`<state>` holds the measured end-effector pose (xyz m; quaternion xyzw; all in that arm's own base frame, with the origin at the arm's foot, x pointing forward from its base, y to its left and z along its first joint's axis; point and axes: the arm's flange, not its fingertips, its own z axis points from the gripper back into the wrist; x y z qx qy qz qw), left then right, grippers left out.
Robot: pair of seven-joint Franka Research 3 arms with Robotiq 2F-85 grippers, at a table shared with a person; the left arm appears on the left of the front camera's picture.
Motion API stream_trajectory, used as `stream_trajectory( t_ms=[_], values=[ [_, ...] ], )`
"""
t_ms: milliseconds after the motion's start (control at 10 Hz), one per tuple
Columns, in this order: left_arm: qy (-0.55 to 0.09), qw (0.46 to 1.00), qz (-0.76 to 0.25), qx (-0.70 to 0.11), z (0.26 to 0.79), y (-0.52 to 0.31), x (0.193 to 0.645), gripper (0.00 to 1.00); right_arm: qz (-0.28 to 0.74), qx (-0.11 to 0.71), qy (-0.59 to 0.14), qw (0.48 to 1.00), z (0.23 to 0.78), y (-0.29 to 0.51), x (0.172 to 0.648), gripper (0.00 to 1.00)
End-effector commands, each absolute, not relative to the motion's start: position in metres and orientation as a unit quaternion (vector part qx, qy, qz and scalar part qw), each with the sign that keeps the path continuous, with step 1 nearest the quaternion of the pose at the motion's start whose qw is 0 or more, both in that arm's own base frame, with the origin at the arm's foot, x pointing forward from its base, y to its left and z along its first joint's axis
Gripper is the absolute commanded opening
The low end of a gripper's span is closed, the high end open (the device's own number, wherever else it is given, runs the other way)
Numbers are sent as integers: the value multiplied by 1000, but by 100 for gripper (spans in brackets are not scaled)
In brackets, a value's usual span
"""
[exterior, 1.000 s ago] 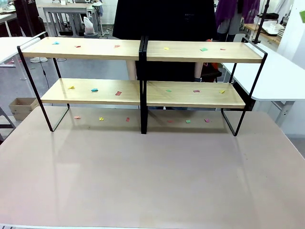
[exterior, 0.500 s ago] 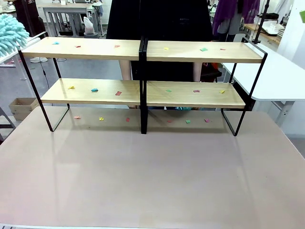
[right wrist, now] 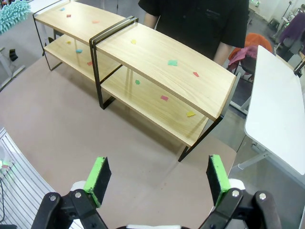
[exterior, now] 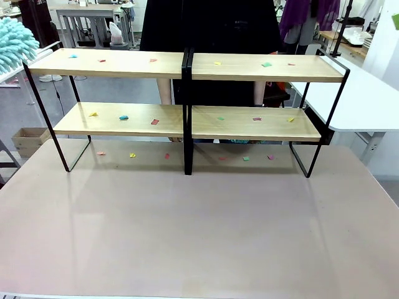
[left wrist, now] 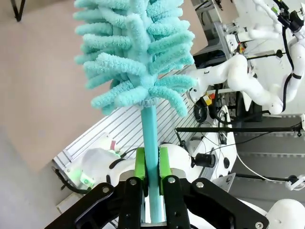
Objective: Clean the shelves.
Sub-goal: Pick up the Duster when the human hands it over, then clean a randomly selected level of the Shelf with the Duster.
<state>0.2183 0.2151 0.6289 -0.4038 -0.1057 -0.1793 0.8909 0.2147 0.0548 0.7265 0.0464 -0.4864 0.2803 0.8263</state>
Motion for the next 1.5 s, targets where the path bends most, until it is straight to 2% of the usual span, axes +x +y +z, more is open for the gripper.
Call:
stream_trajectory(
  t_ms=[0, 1100, 1200, 1400],
  values=[
    [-99, 891, -180, -405, 633, 217, 218, 0, 283, 51, -486, 825, 726, 54, 215, 100],
    [-99, 891, -180, -405, 633, 217, 218, 0, 283, 51, -486, 825, 726, 54, 215, 100],
    [-105, 891, -179, -404, 628, 215, 219, 12, 283, 51, -486, 825, 726, 54, 215, 100],
    [-116, 892, -216, -380, 651, 184, 232, 12, 283, 51, -486, 825, 726, 54, 215, 100]
  ],
)
